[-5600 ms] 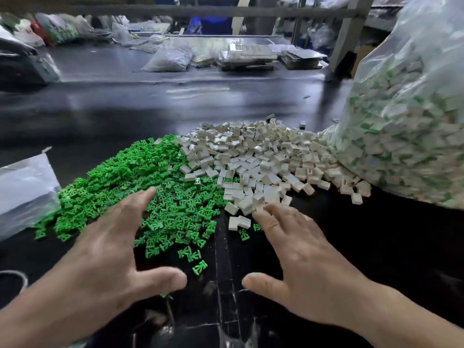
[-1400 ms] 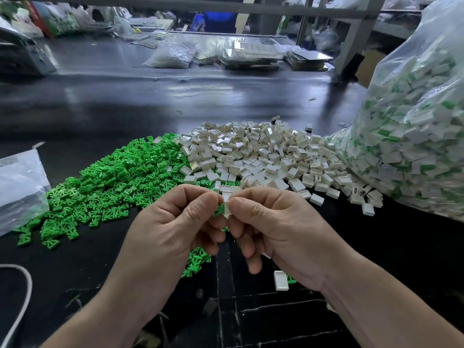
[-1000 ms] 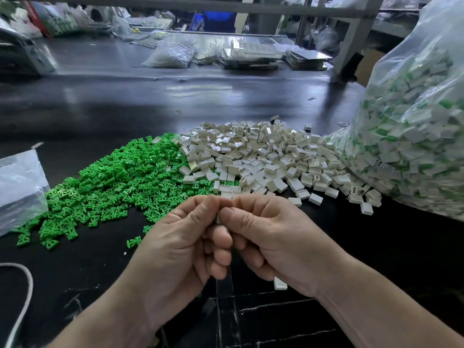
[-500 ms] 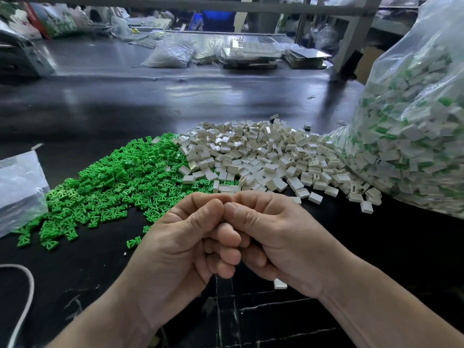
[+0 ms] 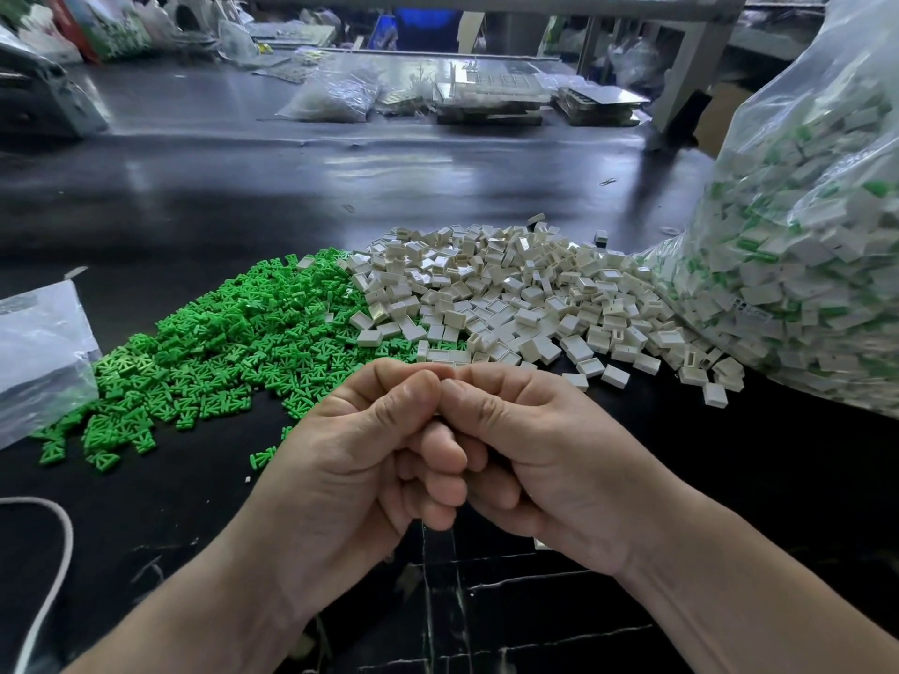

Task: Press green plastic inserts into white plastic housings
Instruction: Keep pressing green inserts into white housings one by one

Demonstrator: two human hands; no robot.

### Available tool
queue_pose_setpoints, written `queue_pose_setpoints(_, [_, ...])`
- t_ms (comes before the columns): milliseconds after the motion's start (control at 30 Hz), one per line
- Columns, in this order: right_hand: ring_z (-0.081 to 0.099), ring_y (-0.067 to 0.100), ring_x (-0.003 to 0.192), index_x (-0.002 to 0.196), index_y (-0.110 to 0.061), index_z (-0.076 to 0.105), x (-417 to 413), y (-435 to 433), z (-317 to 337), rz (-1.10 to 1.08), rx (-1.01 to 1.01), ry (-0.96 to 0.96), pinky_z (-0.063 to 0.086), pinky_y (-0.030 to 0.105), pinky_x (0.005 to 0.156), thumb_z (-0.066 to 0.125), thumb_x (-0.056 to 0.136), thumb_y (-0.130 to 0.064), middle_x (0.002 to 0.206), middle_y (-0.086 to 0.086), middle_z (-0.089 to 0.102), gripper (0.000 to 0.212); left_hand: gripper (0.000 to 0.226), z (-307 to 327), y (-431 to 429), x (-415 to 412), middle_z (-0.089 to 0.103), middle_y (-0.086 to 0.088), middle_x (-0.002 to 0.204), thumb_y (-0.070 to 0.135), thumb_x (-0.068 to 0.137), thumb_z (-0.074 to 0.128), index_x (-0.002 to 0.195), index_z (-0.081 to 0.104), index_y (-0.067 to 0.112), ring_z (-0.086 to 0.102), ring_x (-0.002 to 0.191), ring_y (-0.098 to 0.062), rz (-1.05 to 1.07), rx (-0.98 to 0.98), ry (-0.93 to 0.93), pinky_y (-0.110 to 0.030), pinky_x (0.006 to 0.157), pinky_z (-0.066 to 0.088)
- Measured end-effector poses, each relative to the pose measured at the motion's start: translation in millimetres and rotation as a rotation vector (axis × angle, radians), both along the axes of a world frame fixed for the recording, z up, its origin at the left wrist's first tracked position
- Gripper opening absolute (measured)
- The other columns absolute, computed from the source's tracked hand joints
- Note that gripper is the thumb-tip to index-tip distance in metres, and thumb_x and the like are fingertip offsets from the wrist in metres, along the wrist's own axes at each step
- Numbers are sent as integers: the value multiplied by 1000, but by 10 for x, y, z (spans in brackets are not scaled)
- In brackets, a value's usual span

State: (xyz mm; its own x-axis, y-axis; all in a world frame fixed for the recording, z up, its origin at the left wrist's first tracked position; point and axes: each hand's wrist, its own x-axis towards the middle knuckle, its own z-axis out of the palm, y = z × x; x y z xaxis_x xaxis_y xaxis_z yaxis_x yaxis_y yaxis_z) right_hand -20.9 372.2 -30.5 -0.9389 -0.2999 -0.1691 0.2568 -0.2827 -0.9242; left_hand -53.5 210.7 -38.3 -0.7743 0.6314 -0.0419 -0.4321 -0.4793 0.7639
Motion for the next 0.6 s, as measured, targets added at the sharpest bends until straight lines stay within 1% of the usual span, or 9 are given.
queue_pose_setpoints(100, [43,5,39,96,-2,63,13,-6,0,0,-17,12,32,15,32,59,98,-27,63,1,52,25,27,12,-4,1,67,-11,58,25,68,85,89,72,14,65,45,-18,-12,13,7,-24,40,52])
queue_pose_setpoints(133, [43,5,39,94,-4,63,17,-15,3,-3,-23,16,32,15,33,59,98,-28,62,1,53,24,25,12,1,5,68,-11,59,25,70,83,90,72,14,66,45,-18,-12,21,13,-24,41,52])
queue_pose_setpoints(167, [43,5,39,94,-3,63,20,-21,2,-11,-29,19,32,15,33,59,97,-28,61,0,53,26,23,8,5,12,68,-10,60,25,72,81,91,72,14,66,46,-17,-9,31,15,-24,42,53])
queue_pose_setpoints(200, [43,5,39,97,3,60,17,-22,-1,-21,-35,20,33,15,33,60,97,-30,60,-1,54,32,23,1,11,18,68,-10,61,25,75,79,93,72,14,67,48,-17,-7,46,15,-25,43,54])
queue_pose_setpoints(267, [44,4,39,111,12,53,16,-19,10,-15,-48,24,33,15,33,61,97,-31,58,-3,55,46,22,-13,11,33,70,-10,66,26,80,75,99,72,14,70,54,-18,-37,94,9,-26,46,56])
queue_pose_setpoints(333, [45,3,39,123,12,50,14,-12,34,14,-46,33,34,14,33,60,96,-31,59,-4,55,52,21,-17,-11,35,72,-12,71,25,84,72,102,71,13,72,60,-21,-94,128,5,-28,50,58])
queue_pose_setpoints(367, [45,3,39,125,12,50,11,-5,35,21,-36,36,33,14,33,59,96,-30,59,-5,54,52,21,-20,-21,27,73,-13,72,24,85,72,103,71,13,72,62,-22,-113,131,3,-29,51,58])
queue_pose_setpoints(500, [44,3,39,122,11,52,23,-32,10,-14,8,55,32,15,32,56,101,-26,59,-4,55,43,23,-25,-30,11,72,-14,68,22,79,77,98,70,11,71,57,-22,-95,108,-7,-30,48,58])
queue_pose_setpoints(600, [45,4,39,120,12,53,26,-49,14,-37,22,48,31,16,32,55,102,-26,58,-2,56,42,23,-25,-11,1,71,-12,65,24,77,79,95,71,13,70,53,-20,-49,75,13,-28,46,56])
